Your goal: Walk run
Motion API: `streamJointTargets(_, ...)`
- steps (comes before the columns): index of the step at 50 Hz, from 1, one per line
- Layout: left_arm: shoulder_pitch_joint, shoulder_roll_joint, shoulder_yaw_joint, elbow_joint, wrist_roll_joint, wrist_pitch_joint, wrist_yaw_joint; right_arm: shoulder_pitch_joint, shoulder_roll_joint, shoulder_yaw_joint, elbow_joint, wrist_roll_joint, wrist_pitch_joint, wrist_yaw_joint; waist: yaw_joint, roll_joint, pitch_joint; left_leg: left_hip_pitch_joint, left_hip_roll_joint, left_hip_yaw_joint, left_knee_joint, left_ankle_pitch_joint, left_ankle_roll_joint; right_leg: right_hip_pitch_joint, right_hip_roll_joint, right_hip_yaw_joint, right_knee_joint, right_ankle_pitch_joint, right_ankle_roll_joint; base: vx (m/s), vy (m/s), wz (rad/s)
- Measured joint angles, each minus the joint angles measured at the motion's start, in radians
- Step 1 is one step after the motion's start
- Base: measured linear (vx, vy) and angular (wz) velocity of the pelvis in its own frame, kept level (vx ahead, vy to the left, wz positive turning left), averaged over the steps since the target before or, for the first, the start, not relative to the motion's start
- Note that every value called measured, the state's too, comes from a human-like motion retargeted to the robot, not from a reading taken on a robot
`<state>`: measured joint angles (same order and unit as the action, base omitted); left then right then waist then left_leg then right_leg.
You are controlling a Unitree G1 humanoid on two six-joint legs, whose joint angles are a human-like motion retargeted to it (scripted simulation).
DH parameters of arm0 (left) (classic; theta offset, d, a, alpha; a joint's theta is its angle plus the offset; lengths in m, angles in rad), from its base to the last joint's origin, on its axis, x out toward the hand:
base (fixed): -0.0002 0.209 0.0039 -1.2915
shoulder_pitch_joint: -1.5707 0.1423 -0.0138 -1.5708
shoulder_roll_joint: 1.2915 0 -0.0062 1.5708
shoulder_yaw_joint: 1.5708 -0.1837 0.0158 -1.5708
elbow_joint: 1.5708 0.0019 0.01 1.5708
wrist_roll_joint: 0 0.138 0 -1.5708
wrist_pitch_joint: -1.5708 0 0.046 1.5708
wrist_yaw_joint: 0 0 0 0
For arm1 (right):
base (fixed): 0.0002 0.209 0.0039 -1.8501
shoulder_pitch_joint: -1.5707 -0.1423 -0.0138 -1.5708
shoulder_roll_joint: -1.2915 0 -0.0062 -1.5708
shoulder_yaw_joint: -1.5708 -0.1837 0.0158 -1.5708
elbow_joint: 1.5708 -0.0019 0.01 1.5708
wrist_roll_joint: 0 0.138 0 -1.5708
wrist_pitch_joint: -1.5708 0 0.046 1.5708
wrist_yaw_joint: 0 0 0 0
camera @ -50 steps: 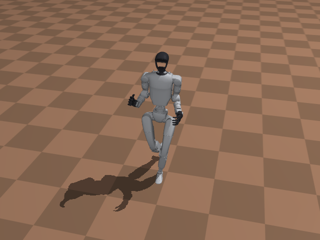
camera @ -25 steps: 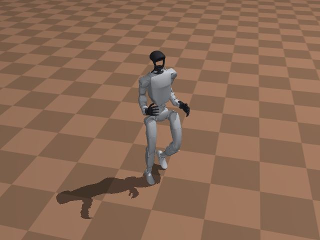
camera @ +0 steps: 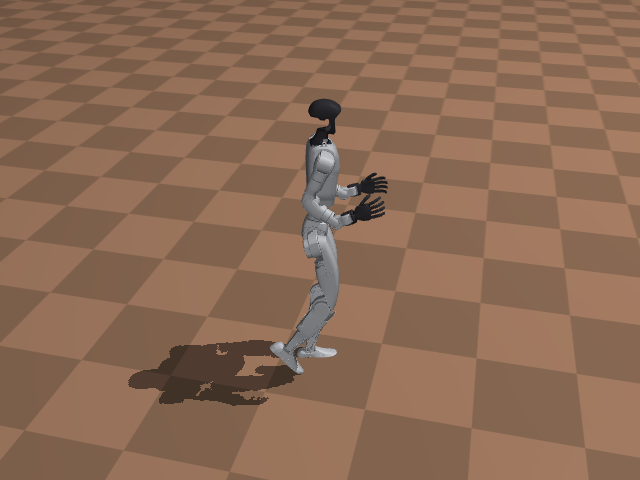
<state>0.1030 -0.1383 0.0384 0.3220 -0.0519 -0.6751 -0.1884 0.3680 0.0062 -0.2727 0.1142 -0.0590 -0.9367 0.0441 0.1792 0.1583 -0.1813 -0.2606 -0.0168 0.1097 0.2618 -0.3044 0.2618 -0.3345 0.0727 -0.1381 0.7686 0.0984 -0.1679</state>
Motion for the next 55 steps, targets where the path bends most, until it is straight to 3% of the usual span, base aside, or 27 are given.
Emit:
streamJointTargets(2, -0.017, 0.044, -0.023, -0.014, 0.017, -0.002, -0.019, 0.033, 0.018, -0.016, -0.009, -0.015, 0.000, -0.009, -0.073, 0.016, -0.008, 0.009, -0.022, -0.129, -0.001, 0.013, 0.000, -0.048, 0.035, 0.077, -0.092, -0.016, 0.031, 0.52, 0.06, 4.24)
streamJointTargets(5, -0.037, 0.105, -0.038, -0.008, 0.038, -0.007, -0.038, 0.079, 0.034, -0.025, -0.017, -0.038, 0.000, -0.031, -0.151, 0.006, -0.016, 0.029, -0.056, -0.256, 0.008, 0.026, 0.000, -0.074, 0.082, 0.226, -0.289, -0.032, 0.145, 0.68, -0.02, 3.52)
streamJointTargets(10, -0.035, 0.167, -0.001, 0.067, 0.085, -0.029, -0.057, 0.074, 0.038, 0.000, -0.004, -0.088, 0.010, -0.082, -0.154, -0.093, 0.041, 0.128, -0.172, -0.360, -0.003, 0.105, 0.000, -0.107, 0.052, 0.406, -0.530, -0.095, 0.209, 0.65, 0.00, 1.86)
streamJointTargets(13, 0.047, 0.155, 0.034, 0.120, 0.127, -0.044, -0.044, 0.042, 0.007, 0.006, -0.010, -0.145, 0.012, -0.093, -0.147, -0.120, 0.089, 0.239, -0.229, -0.391, -0.032, 0.212, -0.013, -0.098, 0.015, 0.373, -0.609, -0.157, 0.334, 0.82, 0.16, 1.10)
streamJointTargets(15, 0.114, 0.132, 0.059, 0.161, 0.145, -0.053, -0.031, 0.009, -0.014, 0.010, -0.013, -0.169, 0.013, -0.094, -0.160, -0.115, 0.103, 0.280, -0.231, -0.424, -0.021, 0.315, -0.080, -0.093, 0.016, 0.307, -0.615, -0.115, 0.303, 0.97, 0.05, 1.32)
streamJointTargets(16, 0.148, 0.116, 0.068, 0.187, 0.145, -0.053, -0.027, -0.003, -0.024, 0.013, -0.017, -0.174, 0.013, -0.096, -0.171, -0.100, 0.097, 0.283, -0.225, -0.445, 0.006, 0.384, -0.144, -0.092, 0.011, 0.237, -0.598, -0.126, 0.230, 0.97, 0.07, 1.59)
streamJointTargets(18, 0.210, 0.084, 0.088, 0.248, 0.137, -0.057, -0.036, -0.019, -0.041, 0.015, -0.026, -0.178, 0.016, -0.101, -0.211, -0.068, 0.077, 0.255, -0.201, -0.421, 0.108, 0.532, -0.297, -0.068, 0.009, 0.228, -0.545, -0.229, 0.155, 0.84, 0.12, 2.13)
streamJointTargets(20, 0.255, 0.066, 0.116, 0.310, 0.131, -0.072, -0.080, -0.024, -0.045, 0.004, -0.035, -0.170, 0.018, -0.111, -0.239, -0.037, 0.060, 0.169, -0.180, -0.355, 0.290, 0.641, -0.502, -0.036, 0.056, 0.269, -0.516, -0.298, 0.091, 1.13, 0.18, 2.74)
streamJointTargets(22, 0.272, 0.058, 0.142, 0.352, 0.162, -0.083, -0.116, -0.046, -0.044, -0.033, -0.023, -0.151, 0.024, -0.123, -0.266, -0.049, 0.059, 0.064, -0.193, -0.139, 0.476, 0.734, -0.524, -0.027, -0.119, 0.165, -0.469, -0.357, 0.195, 0.88, 0.43, 2.93)
streamJointTargets(23, 0.284, 0.056, 0.161, 0.358, 0.181, -0.092, -0.118, -0.056, -0.042, -0.039, -0.018, -0.145, 0.025, -0.128, -0.258, -0.080, 0.055, 0.008, -0.189, -0.106, 0.537, 0.730, -0.524, 0.003, -0.139, 0.121, -0.497, -0.359, 0.182, 0.86, -0.28, 1.68)
streamJointTargets(25, 0.321, 0.066, 0.191, 0.353, 0.205, -0.112, -0.102, -0.069, -0.032, -0.046, -0.015, -0.158, 0.030, -0.147, -0.193, -0.132, 0.054, -0.108, -0.157, -0.068, 0.646, 0.594, -0.502, 0.079, -0.070, 0.130, -0.597, -0.326, 0.113, 1.00, -0.67, 0.42)
streamJointTargets(28, 0.362, 0.075, 0.217, 0.323, 0.200, -0.122, -0.072, -0.095, -0.049, -0.047, -0.030, -0.184, 0.031, -0.173, -0.120, -0.186, 0.090, -0.275, -0.077, 0.138, 0.659, 0.421, -0.303, 0.169, -0.085, 0.095, -0.672, -0.274, 0.103, 0.80, -0.26, 0.46)
streamJointTargets(32, 0.376, 0.064, 0.241, 0.263, 0.191, -0.119, -0.034, -0.130, -0.080, -0.012, -0.050, -0.158, 0.031, -0.151, -0.034, -0.230, 0.135, -0.435, -0.097, 0.194, 0.393, 0.267, -0.178, 0.272, -0.060, 0.055, -0.728, -0.152, 0.134, 1.08, -0.25, 0.30)
streamJointTargets(35, 0.343, 0.024, 0.246, 0.211, 0.196, -0.107, 0.022, -0.143, -0.078, -0.010, -0.059, -0.131, 0.033, -0.124, 0.030, -0.266, 0.154, -0.454, -0.078, 0.281, 0.142, 0.145, -0.091, 0.327, -0.047, 0.000, -0.718, -0.007, 0.170, 1.17, -0.25, -0.05)
streamJointTargets(37, 0.297, -0.007, 0.249, 0.181, 0.215, -0.089, 0.080, -0.150, -0.066, -0.005, -0.056, -0.129, 0.032, -0.119, 0.020, -0.279, 0.156, -0.422, -0.082, 0.285, 0.049, 0.154, -0.058, 0.356, -0.031, -0.035, -0.674, 0.137, 0.200, 1.18, -0.40, 0.27)
streamJointTargets(38, 0.272, -0.016, 0.251, 0.168, 0.222, -0.080, 0.111, -0.151, -0.060, 0.007, -0.055, -0.132, 0.031, -0.120, 0.013, -0.295, 0.148, -0.412, -0.070, 0.273, 0.050, 0.163, -0.014, 0.363, -0.021, -0.033, -0.639, 0.224, 0.211, 1.18, -0.53, 0.53)
streamJointTargets(39, 0.251, -0.016, 0.240, 0.157, 0.229, -0.072, 0.139, -0.143, -0.054, 0.015, -0.056, -0.134, 0.027, -0.120, -0.022, -0.290, 0.133, -0.377, -0.057, 0.284, 0.084, 0.107, 0.000, 0.356, -0.001, -0.030, -0.577, 0.313, 0.233, 1.49, -0.42, 1.19)
streamJointTargets(40, 0.231, -0.013, 0.224, 0.148, 0.236, -0.063, 0.166, -0.130, -0.047, 0.022, -0.059, -0.135, 0.023, -0.119, -0.071, -0.275, 0.115, -0.329, -0.042, 0.306, 0.134, 0.020, 0.000, 0.342, 0.024, -0.026, -0.502, 0.402, 0.261, 1.78, -0.14, 2.30)
streamJointTargets(42, 0.160, 0.002, 0.181, 0.145, 0.226, -0.053, 0.185, -0.090, -0.031, 0.038, -0.069, -0.126, 0.013, -0.116, -0.180, -0.234, 0.140, -0.331, -0.190, 0.004, 0.236, -0.029, 0.000, 0.218, 0.069, -0.004, -0.116, 0.425, 0.266, 1.52, -0.08, 2.53)
streamJointTargets(44, 0.023, 0.030, 0.169, 0.167, 0.182, -0.056, 0.125, -0.075, -0.007, 0.056, -0.068, -0.105, 0.009, -0.134, -0.214, -0.150, 0.131, -0.290, -0.092, -0.001, 0.292, -0.084, -0.011, 0.110, 0.132, 0.018, 0.035, 0.374, 0.277, 1.31, -0.25, 1.21)
streamJointTargets(45, -0.044, 0.045, 0.167, 0.185, 0.153, -0.058, 0.068, -0.059, 0.004, 0.056, -0.065, -0.092, 0.006, -0.145, -0.204, -0.114, 0.117, -0.266, -0.051, -0.018, 0.312, -0.117, -0.028, 0.052, 0.139, 0.010, 0.105, 0.296, 0.254, 1.47, -0.42, 0.16)
streamJointTargets(48, -0.173, 0.068, 0.095, 0.128, 0.101, -0.047, 0.018, 0.010, 0.040, 0.072, -0.085, -0.083, 0.001, -0.147, -0.177, -0.106, 0.106, -0.130, -0.007, 0.033, 0.246, -0.124, -0.059, -0.097, 0.067, 0.010, 0.147, 0.120, 0.073, 1.14, -0.35, -0.04)
streamJointTargets(50, -0.220, 0.076, 0.060, 0.062, 0.086, -0.038, 0.033, 0.052, 0.057, 0.056, -0.111, -0.097, 0.005, -0.134, -0.225, -0.081, 0.104, -0.040, -0.010, 0.010, 0.168, -0.065, -0.087, -0.198, -0.010, -0.024, 0.101, 0.011, 0.021, 1.38, -0.30, 1.23)
streamJointTargets(53, -0.210, 0.078, 0.023, -0.029, 0.081, -0.036, 0.078, 0.088, 0.052, 0.033, -0.121, -0.111, 0.013, -0.128, -0.333, -0.020, 0.099, 0.110, -0.018, -0.050, 0.016, 0.156, -0.172, -0.289, -0.029, -0.038, -0.151, -0.039, 0.060, 1.50, -0.28, 1.51)
streamJointTargets(55, -0.177, 0.077, 0.010, -0.065, 0.079, -0.030, 0.088, 0.096, 0.040, 0.017, -0.115, -0.108, 0.019, -0.128, -0.384, 0.002, 0.097, 0.203, -0.014, -0.053, -0.054, 0.364, -0.241, -0.311, -0.010, 0.028, -0.363, -0.098, 0.127, 1.71, -0.37, 0.93)
